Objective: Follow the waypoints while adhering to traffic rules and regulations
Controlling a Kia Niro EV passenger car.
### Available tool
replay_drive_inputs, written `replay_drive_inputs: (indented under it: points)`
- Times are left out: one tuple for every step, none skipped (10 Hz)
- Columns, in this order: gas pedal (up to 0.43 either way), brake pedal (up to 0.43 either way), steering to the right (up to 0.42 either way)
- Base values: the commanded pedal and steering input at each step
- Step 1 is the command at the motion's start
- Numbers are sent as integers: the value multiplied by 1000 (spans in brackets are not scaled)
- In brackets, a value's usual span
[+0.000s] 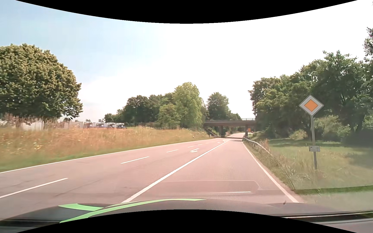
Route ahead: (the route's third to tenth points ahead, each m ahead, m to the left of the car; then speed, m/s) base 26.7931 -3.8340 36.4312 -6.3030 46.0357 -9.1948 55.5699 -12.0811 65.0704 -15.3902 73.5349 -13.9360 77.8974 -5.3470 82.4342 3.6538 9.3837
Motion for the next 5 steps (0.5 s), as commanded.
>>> replay_drive_inputs:
  points:
    - [248, 0, 135]
    - [248, 0, 124]
    - [248, 0, 114]
    - [260, 0, 109]
    - [260, 0, 101]
